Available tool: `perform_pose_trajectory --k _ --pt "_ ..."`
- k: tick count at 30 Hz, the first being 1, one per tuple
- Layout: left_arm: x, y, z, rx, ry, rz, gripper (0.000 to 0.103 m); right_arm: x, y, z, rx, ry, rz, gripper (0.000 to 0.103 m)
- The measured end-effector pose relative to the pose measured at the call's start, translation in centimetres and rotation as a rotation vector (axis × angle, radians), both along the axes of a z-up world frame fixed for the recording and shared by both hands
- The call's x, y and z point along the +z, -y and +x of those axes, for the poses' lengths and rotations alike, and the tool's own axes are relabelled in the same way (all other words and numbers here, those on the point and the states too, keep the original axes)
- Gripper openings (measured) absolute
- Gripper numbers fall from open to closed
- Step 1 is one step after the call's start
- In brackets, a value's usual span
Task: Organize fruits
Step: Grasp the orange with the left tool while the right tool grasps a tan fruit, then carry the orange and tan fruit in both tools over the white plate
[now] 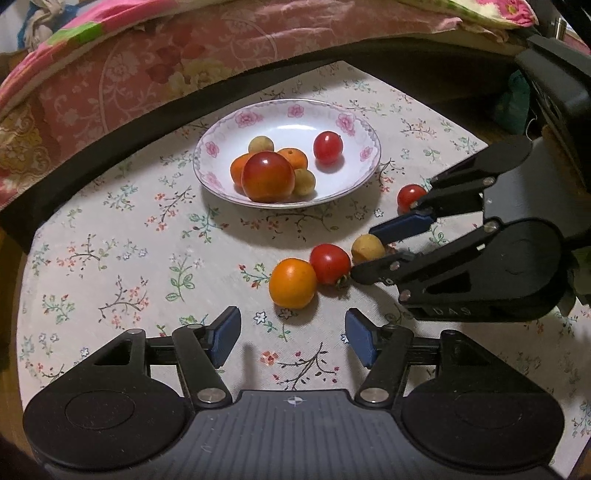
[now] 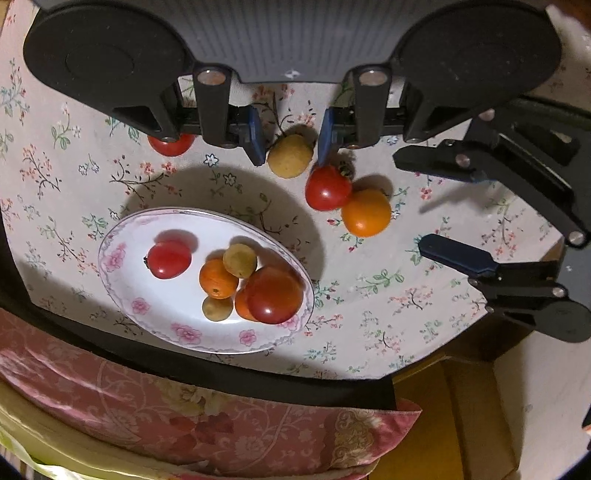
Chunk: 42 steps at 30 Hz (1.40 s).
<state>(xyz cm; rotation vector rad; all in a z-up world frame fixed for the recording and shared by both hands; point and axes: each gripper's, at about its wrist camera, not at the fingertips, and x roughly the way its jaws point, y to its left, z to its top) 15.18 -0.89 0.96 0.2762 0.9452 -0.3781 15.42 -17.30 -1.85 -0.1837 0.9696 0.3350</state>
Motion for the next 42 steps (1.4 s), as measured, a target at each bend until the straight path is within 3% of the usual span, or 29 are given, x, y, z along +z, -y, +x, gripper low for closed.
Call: perform_pose_trajectory --k 9,20,25,34,42 --pt "-0.6 0.4 1.3 -0.010 0.024 -0.023 0.067 0.0 0.1 -0.1 0.004 0.000 -0.023 0.026" --pt "-1.9 1.2 2.6 -0.016 0.039 -0.005 0.057 0.2 2.1 -0.9 -0.044 -0.039 0.044 0.025" --pt "-2.0 1.1 3.1 -0.004 0.024 -0.023 0.040 0.1 2.2 -0.8 -0.046 -0.043 0.056 0.025" --pt "-1.6 1.1 2.1 0.001 0.016 -0.009 0.039 0.3 2.2 -0.9 -0.052 -0.047 0.048 0.025" --pt "-0.8 1.7 -1.6 -0.024 -0.005 -0.024 0.039 1.0 1.5 -3.0 -0.021 -0.043 0.035 0.025"
